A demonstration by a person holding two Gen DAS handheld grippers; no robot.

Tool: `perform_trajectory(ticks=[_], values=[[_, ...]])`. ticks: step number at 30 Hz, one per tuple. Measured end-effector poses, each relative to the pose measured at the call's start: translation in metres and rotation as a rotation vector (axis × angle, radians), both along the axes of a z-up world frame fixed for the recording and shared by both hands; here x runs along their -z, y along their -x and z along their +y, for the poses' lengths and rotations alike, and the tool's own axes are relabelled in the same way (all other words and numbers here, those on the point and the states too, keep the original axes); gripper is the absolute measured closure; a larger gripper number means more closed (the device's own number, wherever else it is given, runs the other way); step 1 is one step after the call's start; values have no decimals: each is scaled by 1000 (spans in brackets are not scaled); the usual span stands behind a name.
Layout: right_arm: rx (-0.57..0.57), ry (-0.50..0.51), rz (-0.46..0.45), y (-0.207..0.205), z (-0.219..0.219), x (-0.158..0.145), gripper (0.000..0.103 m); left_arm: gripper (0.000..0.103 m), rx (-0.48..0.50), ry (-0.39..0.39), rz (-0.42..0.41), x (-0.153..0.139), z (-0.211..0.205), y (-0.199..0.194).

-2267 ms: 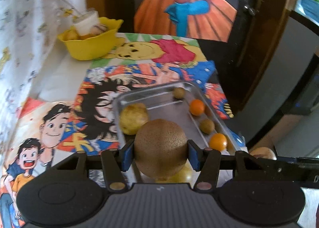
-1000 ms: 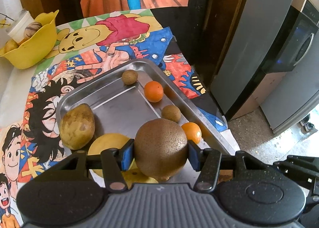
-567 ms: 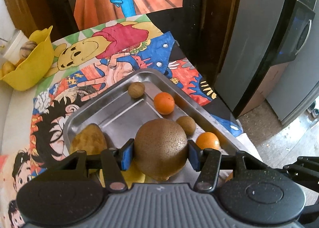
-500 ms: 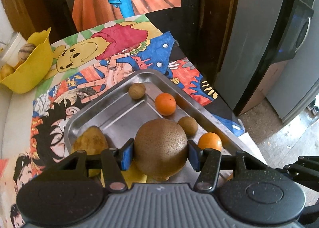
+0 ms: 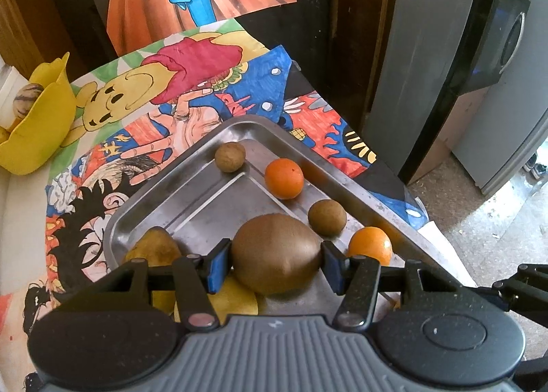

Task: Organize fruits
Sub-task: 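Lower the kiwi and brown fruit onto the tray and open both tools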

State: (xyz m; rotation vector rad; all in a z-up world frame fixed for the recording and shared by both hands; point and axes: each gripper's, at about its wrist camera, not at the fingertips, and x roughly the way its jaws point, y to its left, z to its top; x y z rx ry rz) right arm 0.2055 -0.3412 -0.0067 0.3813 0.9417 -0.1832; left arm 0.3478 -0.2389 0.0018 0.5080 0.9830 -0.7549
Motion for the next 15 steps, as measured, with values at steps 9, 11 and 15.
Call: perform_trajectory(ticks=[9,11,15], values=[[-46,15,-2,1,-4,1,52,41,-57,21,0,-3,4,0],[-62,4,-10,1,-7,0,52,41,-85,20,2,-6,6,2],[-127,14,-21,2,-9,-2,52,38,-158,11,-10,-17,12,7]])
